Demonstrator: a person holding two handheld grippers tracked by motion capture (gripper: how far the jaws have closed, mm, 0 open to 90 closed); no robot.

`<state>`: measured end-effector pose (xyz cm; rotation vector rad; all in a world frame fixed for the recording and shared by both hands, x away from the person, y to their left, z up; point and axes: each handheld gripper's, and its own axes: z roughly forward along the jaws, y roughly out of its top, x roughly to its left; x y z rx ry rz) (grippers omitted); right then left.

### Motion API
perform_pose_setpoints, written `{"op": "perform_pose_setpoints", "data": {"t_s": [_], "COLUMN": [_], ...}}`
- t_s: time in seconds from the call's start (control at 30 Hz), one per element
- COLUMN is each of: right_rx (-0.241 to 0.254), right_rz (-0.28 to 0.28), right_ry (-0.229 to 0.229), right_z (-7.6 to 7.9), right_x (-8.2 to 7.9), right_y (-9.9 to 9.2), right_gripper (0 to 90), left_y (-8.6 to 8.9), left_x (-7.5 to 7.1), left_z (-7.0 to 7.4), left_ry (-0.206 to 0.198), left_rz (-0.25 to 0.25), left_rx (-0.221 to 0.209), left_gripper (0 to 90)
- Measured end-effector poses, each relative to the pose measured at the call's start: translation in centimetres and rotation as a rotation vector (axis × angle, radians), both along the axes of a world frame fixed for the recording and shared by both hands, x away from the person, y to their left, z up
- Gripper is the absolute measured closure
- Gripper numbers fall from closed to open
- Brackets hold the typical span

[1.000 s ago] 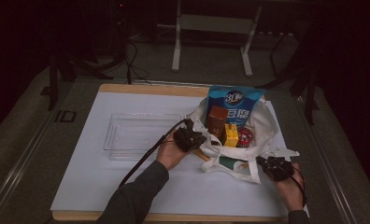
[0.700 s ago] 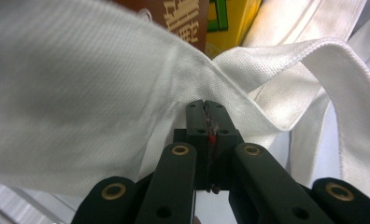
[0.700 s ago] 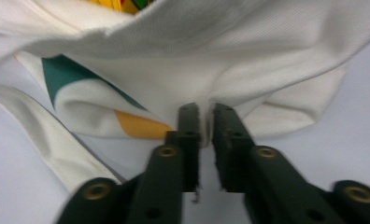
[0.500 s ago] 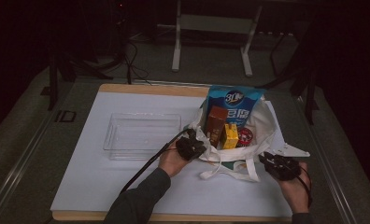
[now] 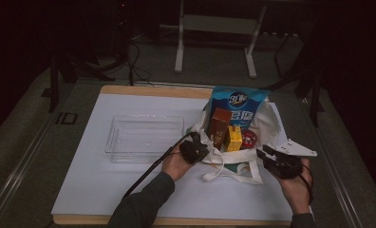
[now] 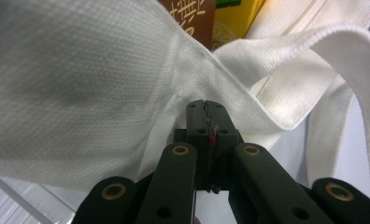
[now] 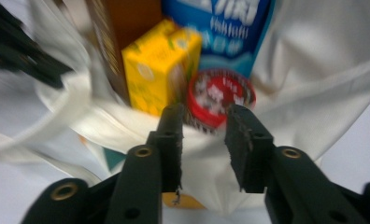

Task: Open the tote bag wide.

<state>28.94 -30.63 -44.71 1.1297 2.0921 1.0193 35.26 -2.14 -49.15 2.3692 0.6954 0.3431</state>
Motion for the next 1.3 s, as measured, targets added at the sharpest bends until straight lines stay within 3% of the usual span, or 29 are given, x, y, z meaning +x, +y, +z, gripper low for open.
{"op": "perform_pose_setpoints", "data": {"t_s": [0.13, 0.27, 0.4, 0.5, 0.6, 0.67, 0.7, 0.8, 0.9, 1.07, 1.17, 1.2, 1.23, 1.3], "right_rx": [-0.009, 0.0, -0.026, -0.024, 0.003, -0.009, -0.013, 0.049, 0.016, 0.016, 0.027, 0.027, 0.034, 0.063], "right_rz": [-0.034, -0.05, -0.062, -0.077, -0.088, -0.086, -0.084, -0.064, -0.063, -0.044, -0.047, -0.047, -0.05, -0.076], "right_ry": [0.066, 0.1, 0.14, 0.189, 0.203, 0.204, 0.206, 0.227, 0.215, 0.202, 0.174, 0.174, 0.158, 0.119], "right_z": [-3.0, -4.0, -5.1, -6.5, -7.3, -7.0, -6.8, -5.8, -5.1, -3.8, -2.4, -2.4, -1.8, 0.1], "right_x": [1.3, 1.9, 2.7, 3.3, 3.6, 3.5, 3.5, 3.2, 2.9, 2.6, 2.4, 2.4, 2.3, 2.2], "right_y": [-0.1, -0.4, -0.2, -0.2, -0.4, -0.3, -0.3, -0.7, -0.7, -0.8, -1.1, -1.1, -1.3, -2.0], "right_gripper": [78.1, 80.3, 82.3, 83.8, 84.4, 83.0, 81.1, 74.6, 74.8, 69.3, 67.0, 67.0, 65.3, 58.6], "left_y": [-0.3, -0.5, -0.8, -1.0, -1.1, -0.7, -0.3, 0.7, 1.3, 2.3, 3.1, 3.1, 3.5, 3.9], "left_x": [0.2, 0.2, 0.2, 0.5, 0.7, 0.6, 0.6, 0.5, 0.3, -0.3, -0.6, -0.6, -0.7, -0.6], "left_z": [0.1, -0.1, -0.3, -0.5, -0.3, 0.0, 0.2, 1.2, 2.5, 4.8, 6.4, 6.4, 7.6, 8.6], "left_ry": [0.009, 0.007, 0.006, 0.036, 0.051, 0.053, 0.053, 0.061, 0.031, -0.012, -0.032, -0.032, -0.06, -0.078], "left_rz": [0.01, 0.016, 0.034, 0.048, 0.054, 0.028, 0.002, -0.029, -0.056, -0.085, -0.09, -0.09, -0.084, -0.072], "left_rx": [0.02, 0.032, 0.04, 0.042, 0.042, 0.016, -0.013, -0.068, -0.081, -0.144, -0.206, -0.206, -0.22, -0.241], "left_gripper": [89.6, 89.6, 89.7, 89.6, 89.6, 88.7, 83.5, 77.1, 74.3, 68.7, 65.6, 64.8, 64.8, 61.2]}}
